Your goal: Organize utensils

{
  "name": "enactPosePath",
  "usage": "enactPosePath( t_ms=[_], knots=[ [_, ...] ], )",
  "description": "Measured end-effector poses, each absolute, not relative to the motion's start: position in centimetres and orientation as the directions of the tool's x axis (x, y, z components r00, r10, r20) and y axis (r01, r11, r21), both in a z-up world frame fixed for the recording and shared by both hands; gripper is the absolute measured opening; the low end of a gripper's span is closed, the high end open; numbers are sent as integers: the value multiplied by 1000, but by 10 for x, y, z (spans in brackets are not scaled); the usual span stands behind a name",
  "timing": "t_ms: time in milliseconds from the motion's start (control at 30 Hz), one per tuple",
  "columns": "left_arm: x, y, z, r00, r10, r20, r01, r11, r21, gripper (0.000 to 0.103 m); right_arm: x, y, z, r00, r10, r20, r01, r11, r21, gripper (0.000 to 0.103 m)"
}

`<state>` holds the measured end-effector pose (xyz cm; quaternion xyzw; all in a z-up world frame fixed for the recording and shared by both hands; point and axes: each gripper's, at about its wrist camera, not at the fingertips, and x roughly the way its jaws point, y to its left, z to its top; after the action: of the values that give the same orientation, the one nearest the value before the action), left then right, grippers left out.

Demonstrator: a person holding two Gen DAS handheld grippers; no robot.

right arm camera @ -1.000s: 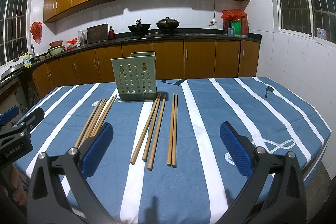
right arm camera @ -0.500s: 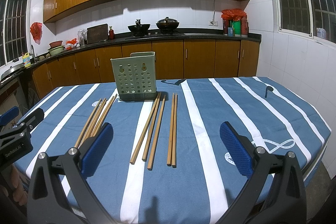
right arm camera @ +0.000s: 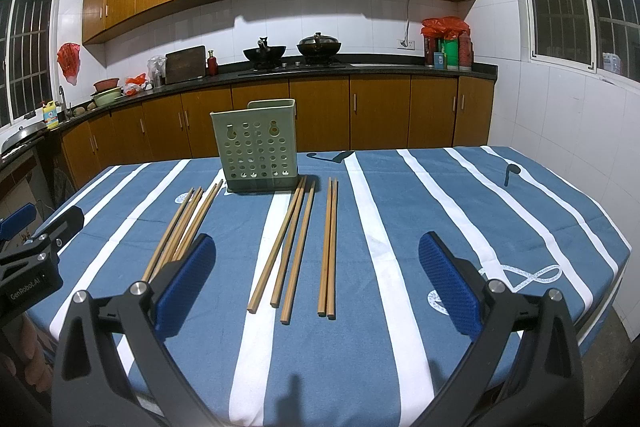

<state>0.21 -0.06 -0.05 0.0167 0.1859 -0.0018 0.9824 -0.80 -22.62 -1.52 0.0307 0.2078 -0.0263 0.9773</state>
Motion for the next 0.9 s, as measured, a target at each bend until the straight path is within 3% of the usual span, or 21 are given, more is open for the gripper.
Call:
enactPosePath(
  t_ms=[300, 633, 700, 900],
  knots=[
    [6, -1, -3, 926, 11, -377, 1, 1000, 31, 101, -5, -228, -16, 905, -29, -424, 58, 997, 55, 99],
    [53, 29, -32, 828, 91, -554, -91, 995, 27, 101, 48, -262, -51, 800, -50, -598, 148, 982, 116, 98],
    [67, 37, -38, 802, 113, -587, -114, 993, 35, 100, 62, -266, -57, 775, -54, -630, 161, 980, 114, 86],
    [96, 42, -49, 753, 87, -653, -89, 996, 30, 81, 111, -278, -76, 690, 13, -724, 159, 973, 169, 44]
  ],
)
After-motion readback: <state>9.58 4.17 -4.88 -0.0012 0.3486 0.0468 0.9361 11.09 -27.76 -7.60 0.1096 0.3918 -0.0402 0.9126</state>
